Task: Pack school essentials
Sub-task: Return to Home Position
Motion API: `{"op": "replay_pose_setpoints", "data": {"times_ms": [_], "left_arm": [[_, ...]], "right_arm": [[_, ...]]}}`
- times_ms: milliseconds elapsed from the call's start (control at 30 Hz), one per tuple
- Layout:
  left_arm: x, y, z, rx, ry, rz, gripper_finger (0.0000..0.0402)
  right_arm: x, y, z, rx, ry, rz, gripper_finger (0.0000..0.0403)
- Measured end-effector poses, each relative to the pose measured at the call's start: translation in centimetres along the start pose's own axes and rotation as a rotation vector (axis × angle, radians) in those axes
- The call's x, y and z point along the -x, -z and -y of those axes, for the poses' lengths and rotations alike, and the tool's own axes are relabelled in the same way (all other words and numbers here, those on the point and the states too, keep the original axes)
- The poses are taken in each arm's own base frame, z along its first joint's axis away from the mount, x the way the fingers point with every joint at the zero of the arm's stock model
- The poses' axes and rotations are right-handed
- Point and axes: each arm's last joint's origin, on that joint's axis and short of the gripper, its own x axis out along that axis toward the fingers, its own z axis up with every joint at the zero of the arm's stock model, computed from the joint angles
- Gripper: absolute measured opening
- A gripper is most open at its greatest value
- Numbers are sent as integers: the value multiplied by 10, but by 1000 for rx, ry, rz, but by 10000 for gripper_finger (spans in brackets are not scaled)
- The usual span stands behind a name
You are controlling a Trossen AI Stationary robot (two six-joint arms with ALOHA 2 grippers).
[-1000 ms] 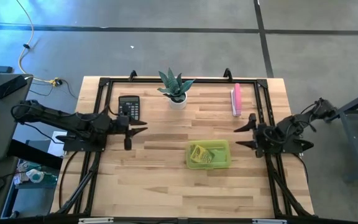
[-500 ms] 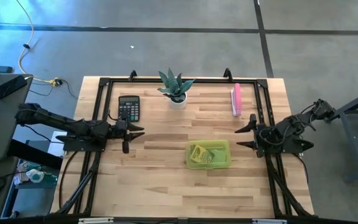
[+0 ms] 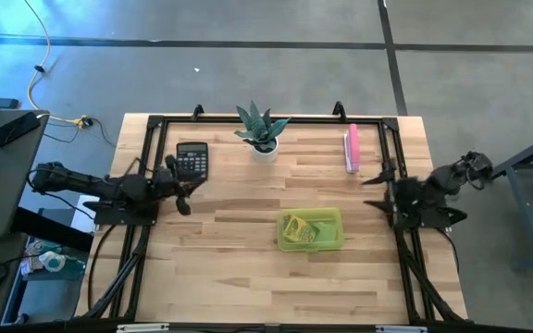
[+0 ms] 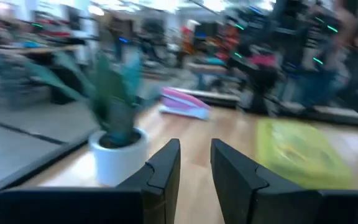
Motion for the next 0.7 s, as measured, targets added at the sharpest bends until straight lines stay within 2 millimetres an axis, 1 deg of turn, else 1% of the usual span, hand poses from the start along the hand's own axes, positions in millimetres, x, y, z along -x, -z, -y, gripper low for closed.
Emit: {"op": "replay_pose_setpoints", "data": {"times_ms": [100,200,267,400,500,700], "left_arm": [[4,-4,-5,24,-80,40,81],[8,-9,-8,58,-102,92,81],[11,-11,-9,57,-100,112,81],[14,-7,-10,46,-52,87,81],[14,-4,-8,56,-6,63,81],[13,-4,-6,55,60,56,81]], "right_arm": [[10,-14,7,-18,15,87,224],[13,-21,9,-27,0,98,224],[14,-21,9,-29,-11,91,224],[10,-9,4,-60,-78,31,224],[3,10,-3,-86,-101,-18,224],[-9,45,-15,-102,-101,-25,224]]}}
